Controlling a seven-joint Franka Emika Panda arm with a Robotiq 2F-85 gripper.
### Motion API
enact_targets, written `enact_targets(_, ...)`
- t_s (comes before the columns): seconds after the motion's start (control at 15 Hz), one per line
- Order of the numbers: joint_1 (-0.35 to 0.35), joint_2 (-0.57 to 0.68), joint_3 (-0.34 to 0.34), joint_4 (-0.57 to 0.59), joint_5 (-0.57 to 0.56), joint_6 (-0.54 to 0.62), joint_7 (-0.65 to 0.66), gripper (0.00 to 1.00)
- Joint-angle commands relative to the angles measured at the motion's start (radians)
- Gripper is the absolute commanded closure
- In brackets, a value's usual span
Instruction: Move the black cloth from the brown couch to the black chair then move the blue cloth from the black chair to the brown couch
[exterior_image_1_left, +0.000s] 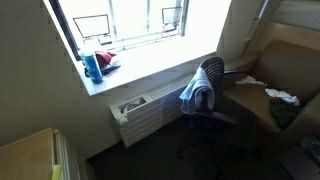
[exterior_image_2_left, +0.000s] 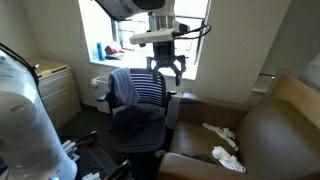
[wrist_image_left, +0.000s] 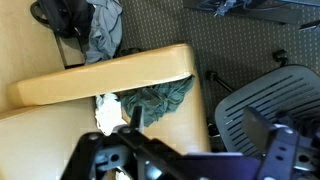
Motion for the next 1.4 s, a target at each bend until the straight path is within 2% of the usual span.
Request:
enact_targets(0.0, 0.002, 0.000, -0.001, 0.001, 0.000, -0.002, 0.001, 0.00)
enact_targets(0.07, -0.003, 0.030, 0.007, -0.013, 0.007, 0.019, 0.061, 0.00)
enact_targets(0.13, -0.015, 0.068, 0.020, -0.027, 0.020, 0.066, 0.177, 0.00)
enact_targets(0.33, -0.014, 0.183, 0.044, -0.093, 0.034, 0.309, 0.410, 0.00)
enact_targets(0.53, -0.016, 0.337, 0.082, -0.065, 0.024, 0.573, 0.599, 0.00)
enact_targets(0.6, -0.028, 0.418, 0.088, -0.028, 0.004, 0.662, 0.664, 0.00)
enact_targets(0.73, -0.070, 0.549, 0.076, 0.035, -0.147, 0.800, 0.851, 0.00)
enact_targets(0.8, -0.058, 0.583, 0.050, 0.088, -0.213, 0.704, 0.936, 0.00)
enact_targets(0.87, -0.012, 0.472, 0.044, -0.015, -0.121, 0.732, 0.823, 0.00)
enact_targets(1.0, -0.005, 0.561, 0.002, 0.049, -0.173, 0.733, 0.898, 0.00)
enact_targets(1.13, -0.002, 0.590, -0.008, 0.077, -0.172, 0.733, 0.901, 0.00)
enact_targets(1.2, 0.011, 0.600, -0.026, 0.083, -0.212, 0.750, 0.935, 0.00)
enact_targets(1.27, 0.030, 0.631, -0.040, 0.106, -0.211, 0.744, 0.985, 0.00)
enact_targets(1.33, 0.043, 0.691, -0.042, 0.145, -0.159, 0.727, 1.028, 0.00)
